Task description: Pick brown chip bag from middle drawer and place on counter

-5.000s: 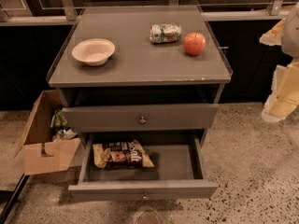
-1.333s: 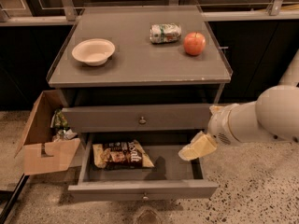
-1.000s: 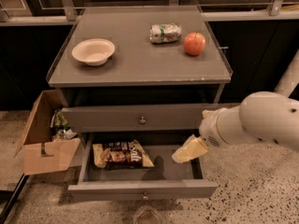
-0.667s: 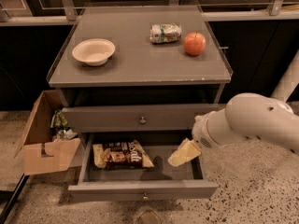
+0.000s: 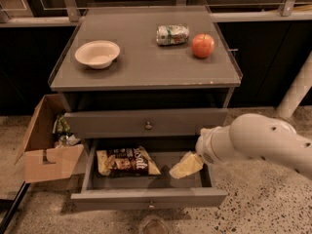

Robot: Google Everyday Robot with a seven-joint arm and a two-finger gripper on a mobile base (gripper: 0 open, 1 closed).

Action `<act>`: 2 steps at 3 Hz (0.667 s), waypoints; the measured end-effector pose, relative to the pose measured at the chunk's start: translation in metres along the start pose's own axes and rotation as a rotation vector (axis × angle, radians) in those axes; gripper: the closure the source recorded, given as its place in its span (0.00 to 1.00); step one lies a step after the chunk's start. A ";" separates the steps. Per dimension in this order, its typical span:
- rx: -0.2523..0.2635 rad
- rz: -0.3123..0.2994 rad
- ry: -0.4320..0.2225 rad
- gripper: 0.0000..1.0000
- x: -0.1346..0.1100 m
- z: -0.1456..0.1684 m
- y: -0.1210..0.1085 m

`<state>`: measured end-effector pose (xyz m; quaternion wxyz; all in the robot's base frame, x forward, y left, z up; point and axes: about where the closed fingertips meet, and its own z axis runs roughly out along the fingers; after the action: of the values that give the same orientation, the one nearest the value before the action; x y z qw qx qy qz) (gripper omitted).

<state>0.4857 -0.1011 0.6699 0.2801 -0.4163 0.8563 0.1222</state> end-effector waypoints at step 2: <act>0.009 0.041 -0.097 0.00 -0.005 0.067 0.006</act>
Offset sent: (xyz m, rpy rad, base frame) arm 0.0361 0.0604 -0.0808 0.1376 -0.0753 -0.0383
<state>0.5082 -0.0647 0.6181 0.3207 -0.3912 0.8505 0.1441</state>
